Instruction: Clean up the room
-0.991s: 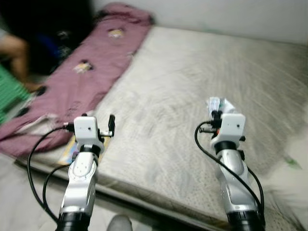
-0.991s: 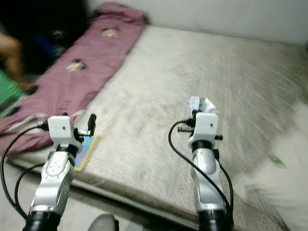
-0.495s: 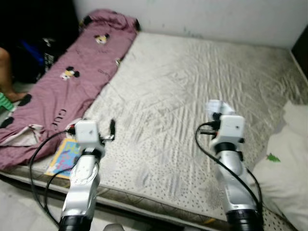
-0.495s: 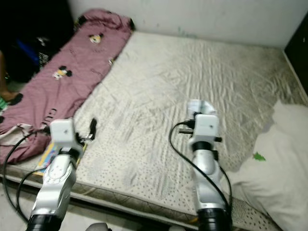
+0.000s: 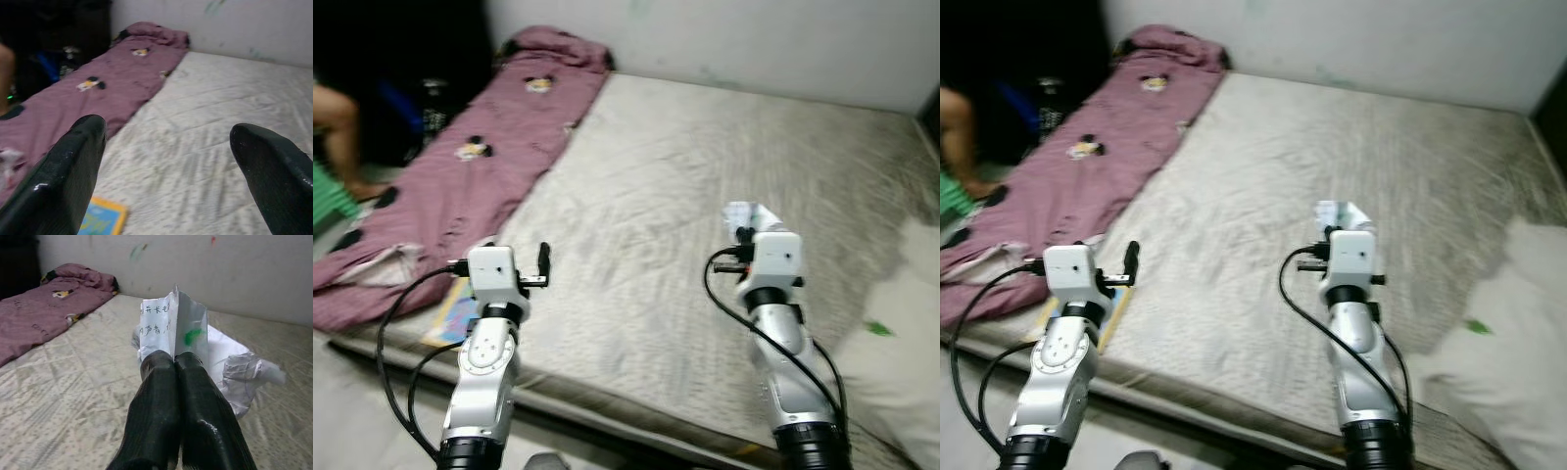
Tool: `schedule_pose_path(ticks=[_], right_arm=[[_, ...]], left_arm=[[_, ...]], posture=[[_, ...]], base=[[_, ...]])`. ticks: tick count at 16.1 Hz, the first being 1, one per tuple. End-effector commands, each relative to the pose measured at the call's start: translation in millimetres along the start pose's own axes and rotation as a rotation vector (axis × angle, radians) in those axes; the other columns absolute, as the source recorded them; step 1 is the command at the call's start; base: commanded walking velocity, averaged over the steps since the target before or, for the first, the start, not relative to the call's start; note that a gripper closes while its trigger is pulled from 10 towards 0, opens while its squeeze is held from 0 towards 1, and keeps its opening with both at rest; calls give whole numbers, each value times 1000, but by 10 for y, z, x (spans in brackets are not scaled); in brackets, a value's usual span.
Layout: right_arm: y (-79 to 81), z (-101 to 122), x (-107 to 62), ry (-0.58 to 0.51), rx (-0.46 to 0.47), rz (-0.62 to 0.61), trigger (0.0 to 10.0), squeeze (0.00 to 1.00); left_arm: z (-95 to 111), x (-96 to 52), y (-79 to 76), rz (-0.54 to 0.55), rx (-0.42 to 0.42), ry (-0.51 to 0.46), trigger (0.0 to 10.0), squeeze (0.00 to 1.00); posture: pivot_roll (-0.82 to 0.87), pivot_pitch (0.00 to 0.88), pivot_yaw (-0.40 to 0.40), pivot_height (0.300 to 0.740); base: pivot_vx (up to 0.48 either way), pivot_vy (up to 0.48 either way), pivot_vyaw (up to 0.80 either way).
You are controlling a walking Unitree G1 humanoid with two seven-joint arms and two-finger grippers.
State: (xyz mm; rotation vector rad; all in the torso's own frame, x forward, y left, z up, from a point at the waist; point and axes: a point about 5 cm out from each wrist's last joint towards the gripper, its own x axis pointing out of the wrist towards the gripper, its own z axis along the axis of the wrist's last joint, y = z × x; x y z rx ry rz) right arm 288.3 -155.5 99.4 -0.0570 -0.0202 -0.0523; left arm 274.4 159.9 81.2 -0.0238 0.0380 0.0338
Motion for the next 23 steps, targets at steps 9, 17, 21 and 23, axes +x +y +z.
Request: schedule_pose_path(ticks=[9,17,21,23], right_arm=[[86,-38,15,35,26,34,10000,0],[104,-57,10,47,32,50,10000,0],[115,-64,10,53,33,57,10000,0],[117,-67,10,54,33,59,10000,0]], left_arm=[[0,11,67,36,-18,17,10000,0],[5,15,58,33,-25,16,10000,0],[5,16,54,29,-36,20,10000,0],[6,16,53,30,-37,19,10000,0]], posture=[[24,0,2,740],[23,0,-1,740],[23,0,-1,740],[23,0,-1,740]], base=[[0,480,-315],[0,342,-200],[0,240,0],[0,480,0]])
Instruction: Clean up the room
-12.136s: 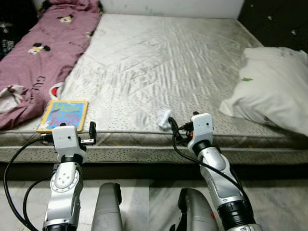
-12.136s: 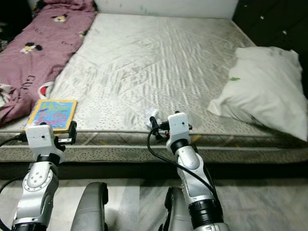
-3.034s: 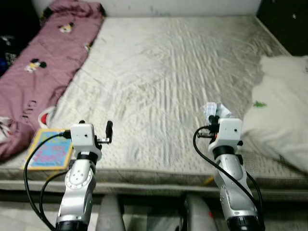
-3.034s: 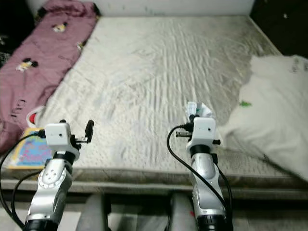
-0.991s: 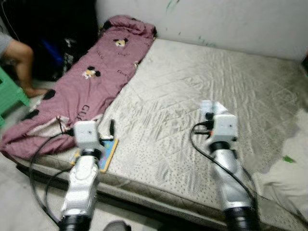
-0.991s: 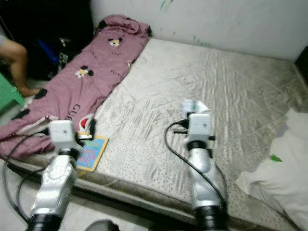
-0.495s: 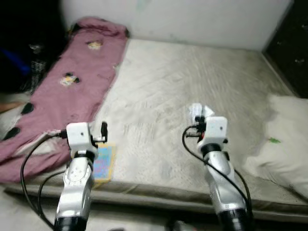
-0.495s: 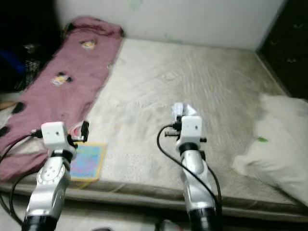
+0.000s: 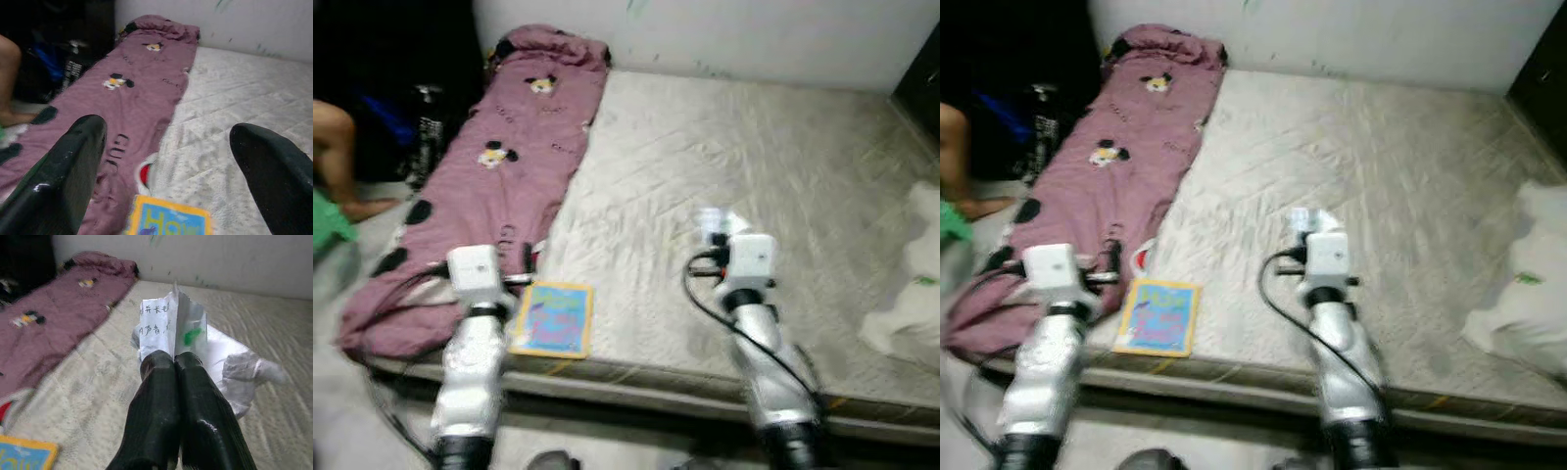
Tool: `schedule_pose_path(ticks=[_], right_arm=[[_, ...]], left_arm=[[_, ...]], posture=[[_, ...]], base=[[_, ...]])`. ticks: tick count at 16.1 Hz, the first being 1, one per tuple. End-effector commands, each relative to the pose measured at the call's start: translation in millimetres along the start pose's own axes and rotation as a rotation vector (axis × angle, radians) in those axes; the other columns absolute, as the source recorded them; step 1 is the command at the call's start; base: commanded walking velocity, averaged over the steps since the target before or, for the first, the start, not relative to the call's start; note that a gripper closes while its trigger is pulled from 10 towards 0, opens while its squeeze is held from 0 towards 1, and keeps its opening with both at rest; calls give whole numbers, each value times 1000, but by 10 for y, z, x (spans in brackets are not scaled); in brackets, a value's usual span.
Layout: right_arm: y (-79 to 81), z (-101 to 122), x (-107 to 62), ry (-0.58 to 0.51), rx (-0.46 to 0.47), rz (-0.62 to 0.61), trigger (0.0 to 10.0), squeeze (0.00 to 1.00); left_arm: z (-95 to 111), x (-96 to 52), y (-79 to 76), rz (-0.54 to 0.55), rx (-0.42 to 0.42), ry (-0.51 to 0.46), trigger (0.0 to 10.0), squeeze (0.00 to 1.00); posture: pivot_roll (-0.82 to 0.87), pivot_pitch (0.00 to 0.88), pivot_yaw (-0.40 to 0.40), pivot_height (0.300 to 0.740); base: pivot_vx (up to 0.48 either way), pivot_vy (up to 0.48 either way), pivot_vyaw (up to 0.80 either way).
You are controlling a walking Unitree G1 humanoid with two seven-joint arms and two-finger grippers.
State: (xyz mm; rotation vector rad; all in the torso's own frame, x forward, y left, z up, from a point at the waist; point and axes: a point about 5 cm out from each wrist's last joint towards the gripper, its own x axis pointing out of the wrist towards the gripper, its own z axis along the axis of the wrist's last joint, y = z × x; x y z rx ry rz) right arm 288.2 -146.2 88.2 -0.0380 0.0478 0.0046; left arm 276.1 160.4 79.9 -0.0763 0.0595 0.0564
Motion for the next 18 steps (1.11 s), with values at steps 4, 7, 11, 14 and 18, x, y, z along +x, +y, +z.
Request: schedule_pose_path(ticks=[4,7,11,14,18], right_arm=[[27,37,18,-9,14,5,10000,0],[29,38,23,-9,12,10,10000,0],[35,37,32,-9,9,10,10000,0],[43,40,37,-12,14,17,10000,0],[60,42,37,-15,1,22,10000,0]], left_arm=[[23,3,47,8,14,-3,10000,0],[25,6,46,11,15,-4,10000,0],[27,18,47,12,15,-4,10000,0],[29,21,44,13,14,-6,10000,0],[30,22,45,13,11,-6,10000,0]], posture=[[22,0,-1,740],[22,0,-1,740],[21,0,0,740],[21,0,1,740],[21,0,1,740]], base=[[0,480,0],[0,480,0],[0,480,0],[0,480,0],[0,480,0]])
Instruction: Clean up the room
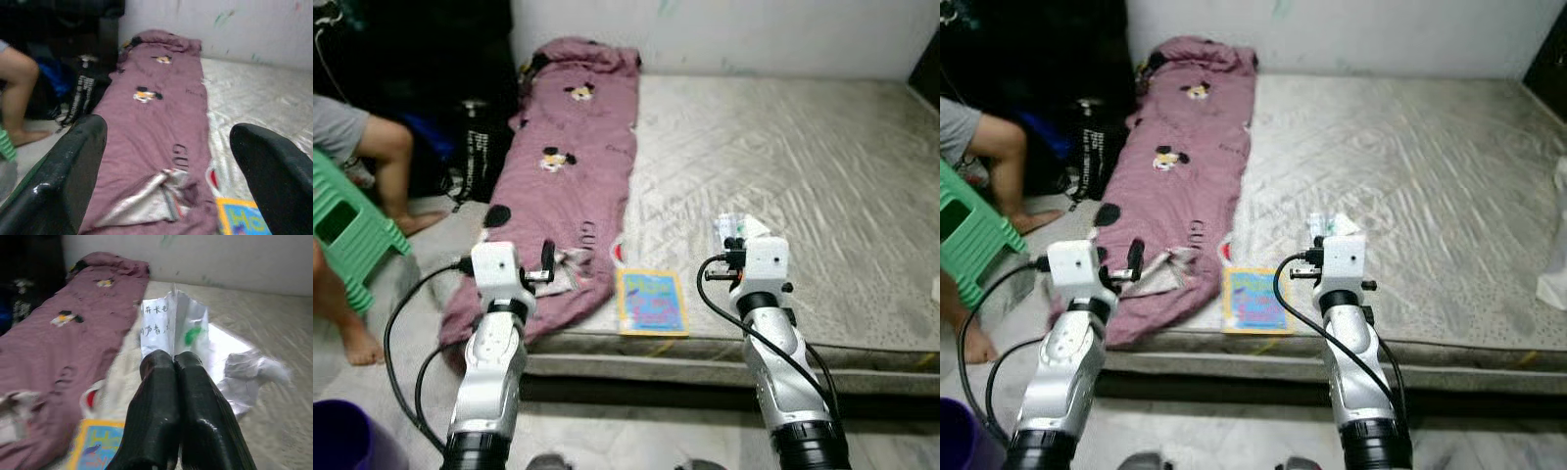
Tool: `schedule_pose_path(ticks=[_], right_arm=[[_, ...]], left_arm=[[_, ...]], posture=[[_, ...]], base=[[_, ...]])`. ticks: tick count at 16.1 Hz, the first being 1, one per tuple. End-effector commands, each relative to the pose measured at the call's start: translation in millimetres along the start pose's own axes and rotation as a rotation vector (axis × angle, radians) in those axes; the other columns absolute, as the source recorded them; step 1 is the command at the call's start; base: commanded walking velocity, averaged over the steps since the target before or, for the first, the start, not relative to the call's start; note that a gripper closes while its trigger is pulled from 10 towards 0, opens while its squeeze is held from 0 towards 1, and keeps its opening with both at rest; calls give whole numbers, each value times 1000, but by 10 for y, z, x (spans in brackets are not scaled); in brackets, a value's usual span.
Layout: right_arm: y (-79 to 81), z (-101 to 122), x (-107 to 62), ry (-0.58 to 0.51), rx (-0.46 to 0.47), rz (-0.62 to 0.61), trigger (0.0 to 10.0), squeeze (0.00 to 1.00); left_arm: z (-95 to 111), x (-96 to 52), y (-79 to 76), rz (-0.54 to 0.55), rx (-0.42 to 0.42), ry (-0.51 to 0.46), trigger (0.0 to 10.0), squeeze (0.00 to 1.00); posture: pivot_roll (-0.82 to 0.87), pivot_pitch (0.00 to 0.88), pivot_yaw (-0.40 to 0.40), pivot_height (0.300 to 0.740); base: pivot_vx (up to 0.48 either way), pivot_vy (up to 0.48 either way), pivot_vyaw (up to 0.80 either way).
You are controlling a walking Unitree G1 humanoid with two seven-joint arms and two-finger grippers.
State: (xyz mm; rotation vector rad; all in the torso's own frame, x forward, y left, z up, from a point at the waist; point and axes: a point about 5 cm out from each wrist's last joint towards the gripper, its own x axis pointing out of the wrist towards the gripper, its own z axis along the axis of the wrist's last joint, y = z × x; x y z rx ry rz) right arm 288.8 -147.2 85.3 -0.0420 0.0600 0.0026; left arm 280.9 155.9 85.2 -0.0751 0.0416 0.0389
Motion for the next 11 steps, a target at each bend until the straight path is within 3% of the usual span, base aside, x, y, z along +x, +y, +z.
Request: schedule_pose_path(ticks=[1,9,11], right_arm=[[75,63,30,-24,0,29,10000,0],[92,43,27,-14,-11,39,10000,0],[94,40,26,-12,-12,41,10000,0]], left_arm=[[-23,-23,92,32,9,11,10000,0],[-22,-26,88,27,10,8,10000,0],[-12,-28,81,22,17,0,10000,0]], posture=[[21,0,-2,740],[20,0,-1,740],[21,0,0,740]], base=[[0,480,0],[0,480,0],[0,191,0]])
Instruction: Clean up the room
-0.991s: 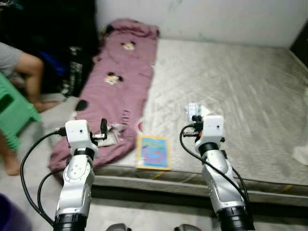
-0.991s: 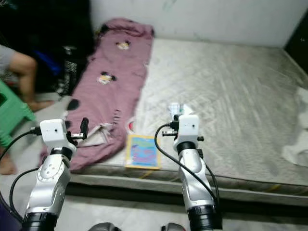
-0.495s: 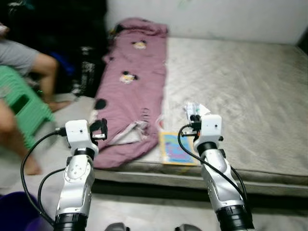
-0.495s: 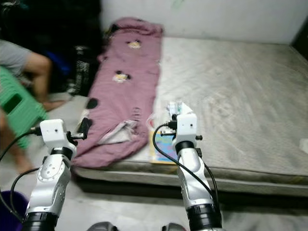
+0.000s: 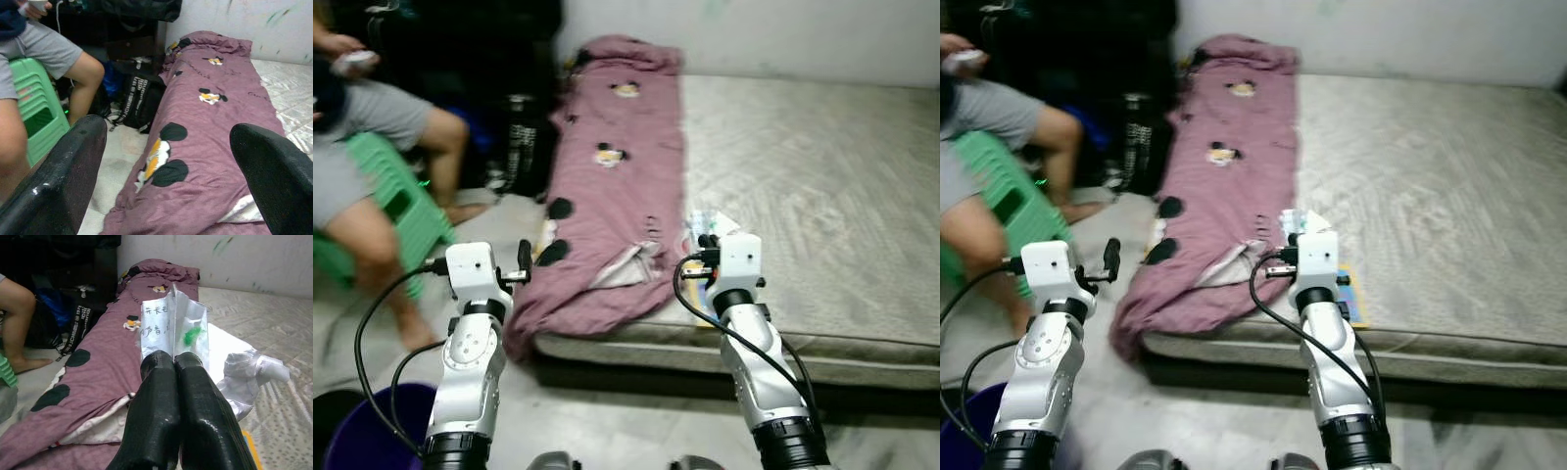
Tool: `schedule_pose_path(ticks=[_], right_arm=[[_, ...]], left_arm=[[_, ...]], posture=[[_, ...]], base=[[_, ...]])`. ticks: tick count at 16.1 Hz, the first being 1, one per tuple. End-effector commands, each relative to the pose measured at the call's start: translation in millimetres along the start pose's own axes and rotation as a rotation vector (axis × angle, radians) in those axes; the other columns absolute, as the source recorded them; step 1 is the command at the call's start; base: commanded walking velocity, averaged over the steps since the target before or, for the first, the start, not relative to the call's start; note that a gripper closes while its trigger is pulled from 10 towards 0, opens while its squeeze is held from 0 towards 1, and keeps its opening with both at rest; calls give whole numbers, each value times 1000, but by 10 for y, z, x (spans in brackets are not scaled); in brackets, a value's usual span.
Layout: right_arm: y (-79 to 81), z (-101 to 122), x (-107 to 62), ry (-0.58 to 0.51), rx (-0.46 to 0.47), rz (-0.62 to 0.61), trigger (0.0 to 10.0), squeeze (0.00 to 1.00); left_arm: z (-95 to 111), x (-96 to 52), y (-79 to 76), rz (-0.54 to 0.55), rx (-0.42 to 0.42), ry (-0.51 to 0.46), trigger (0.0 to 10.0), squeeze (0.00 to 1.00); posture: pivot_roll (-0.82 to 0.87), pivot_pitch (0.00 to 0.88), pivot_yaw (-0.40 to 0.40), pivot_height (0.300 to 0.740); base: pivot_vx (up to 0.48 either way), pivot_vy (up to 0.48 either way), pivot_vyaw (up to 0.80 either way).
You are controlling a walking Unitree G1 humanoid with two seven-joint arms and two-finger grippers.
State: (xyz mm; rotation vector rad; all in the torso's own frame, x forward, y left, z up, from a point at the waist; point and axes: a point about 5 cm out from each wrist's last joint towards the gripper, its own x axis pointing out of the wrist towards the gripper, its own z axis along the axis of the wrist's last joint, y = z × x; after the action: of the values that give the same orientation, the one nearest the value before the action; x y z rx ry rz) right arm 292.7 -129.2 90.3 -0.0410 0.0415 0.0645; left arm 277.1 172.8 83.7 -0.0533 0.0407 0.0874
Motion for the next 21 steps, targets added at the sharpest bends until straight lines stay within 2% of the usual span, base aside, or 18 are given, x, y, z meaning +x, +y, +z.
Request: schedule_pose_path(ticks=[1,10,21], right_arm=[[-80,-24,-14,10,-10,-19,10000,0],[-71,-27,7,12,-17,-12,10000,0],[-65,-35,14,13,-26,-6,10000,0]], left_arm=[[8,-6,-102,-35,-2,-8,10000,0],[43,-6,-137,-91,-24,-32,10000,0],[46,-13,-156,-119,-33,-40,10000,0]], posture=[[22,0,0,740],[21,0,0,740],[24,0,-2,740]], base=[[0,0,0],[0,0,0],[279,0,0]])
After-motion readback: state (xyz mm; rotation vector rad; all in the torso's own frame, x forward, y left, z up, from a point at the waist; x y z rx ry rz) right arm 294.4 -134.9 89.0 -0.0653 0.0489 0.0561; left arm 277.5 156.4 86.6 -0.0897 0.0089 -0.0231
